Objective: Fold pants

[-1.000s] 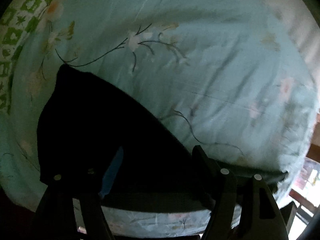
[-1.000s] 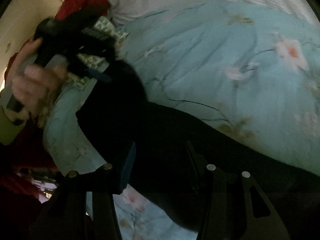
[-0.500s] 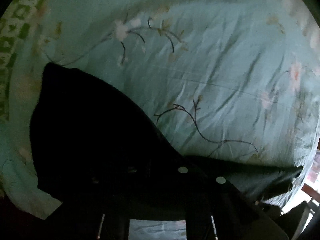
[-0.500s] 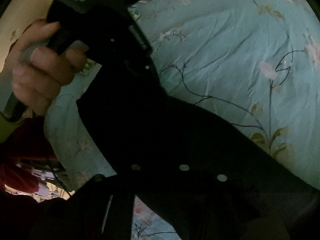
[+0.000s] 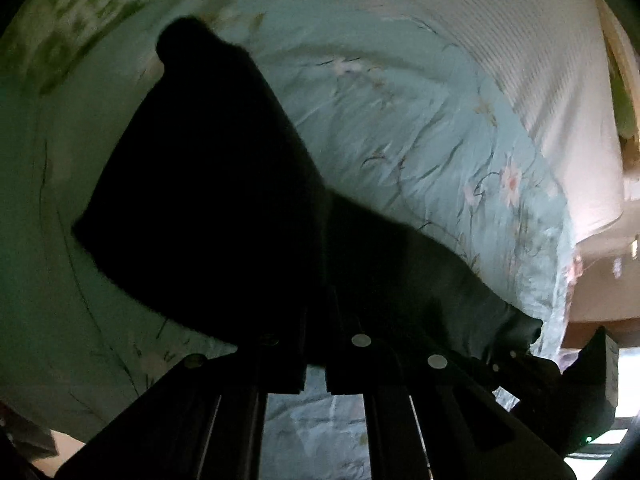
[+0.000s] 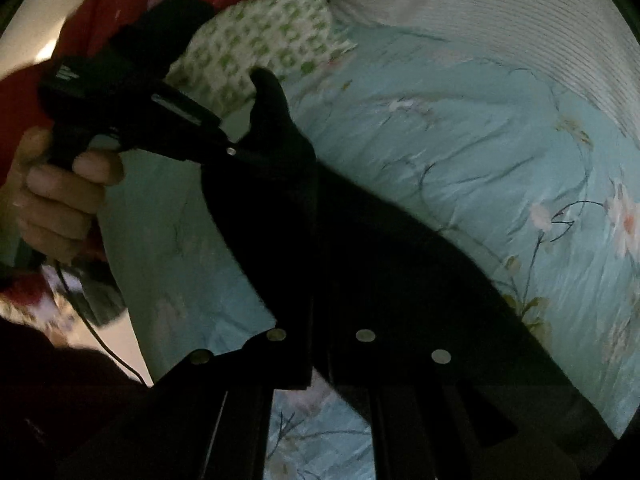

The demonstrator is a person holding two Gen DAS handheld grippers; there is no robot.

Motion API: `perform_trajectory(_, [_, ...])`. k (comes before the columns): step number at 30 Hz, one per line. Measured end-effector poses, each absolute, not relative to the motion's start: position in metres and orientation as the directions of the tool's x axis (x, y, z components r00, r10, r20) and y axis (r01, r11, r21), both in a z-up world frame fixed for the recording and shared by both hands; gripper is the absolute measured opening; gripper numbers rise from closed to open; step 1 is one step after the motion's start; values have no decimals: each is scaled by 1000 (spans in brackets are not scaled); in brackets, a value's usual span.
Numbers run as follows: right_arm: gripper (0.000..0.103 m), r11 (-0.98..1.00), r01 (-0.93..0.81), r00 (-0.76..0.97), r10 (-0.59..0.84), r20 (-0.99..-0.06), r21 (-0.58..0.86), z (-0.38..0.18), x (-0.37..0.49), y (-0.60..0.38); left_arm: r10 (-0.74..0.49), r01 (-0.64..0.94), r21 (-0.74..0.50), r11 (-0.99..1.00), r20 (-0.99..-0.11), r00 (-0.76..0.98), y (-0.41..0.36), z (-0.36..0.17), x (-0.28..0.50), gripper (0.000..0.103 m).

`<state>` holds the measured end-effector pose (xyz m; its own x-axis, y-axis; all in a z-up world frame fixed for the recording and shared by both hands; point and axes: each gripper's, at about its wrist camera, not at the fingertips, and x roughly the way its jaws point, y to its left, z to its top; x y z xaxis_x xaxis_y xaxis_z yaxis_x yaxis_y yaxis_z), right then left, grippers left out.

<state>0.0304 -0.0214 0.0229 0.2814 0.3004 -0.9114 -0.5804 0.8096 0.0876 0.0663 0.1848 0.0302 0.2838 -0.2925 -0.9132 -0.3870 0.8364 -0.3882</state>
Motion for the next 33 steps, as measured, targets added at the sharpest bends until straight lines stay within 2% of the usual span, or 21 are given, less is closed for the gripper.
perform_trajectory(7, [6,812,-581,254,252,-934,61,-1,26,-14,-331,-412,-453,791,-882,335,189,-9,33,4])
perform_trajectory(19, [7,832,-551,200,199,-959,58,-25,30,-11,-358,-409,-462,787,-881,309,208,-37,22,5])
perform_trajectory(24, [13,850,-520,186,207,-961,83,-28,33,-12,-332,-398,-437,807,-892,307,213,-36,21,9])
perform_trajectory(25, [14,857,-508,184,211,-960,90,-27,33,-13,-316,-396,-419,817,-900,301,214,-34,21,13])
perform_trajectory(27, [22,865,-489,175,225,-958,114,-27,35,-14,-301,-400,-401,824,-908,289,216,-31,20,15])
perform_trajectory(28, [25,870,-477,172,233,-957,126,-25,36,-15,-299,-406,-395,824,-912,281,219,-31,19,22])
perform_trajectory(29, [32,874,-466,175,246,-953,140,-22,37,-16,-302,-418,-397,817,-912,276,224,-29,17,27])
perform_trajectory(30, [37,876,-457,183,262,-948,154,-19,37,-17,-305,-426,-402,810,-910,280,227,-29,15,27])
perform_trajectory(33, [44,884,-422,201,306,-931,199,-9,41,-21,-307,-463,-409,786,-909,282,243,-26,5,34])
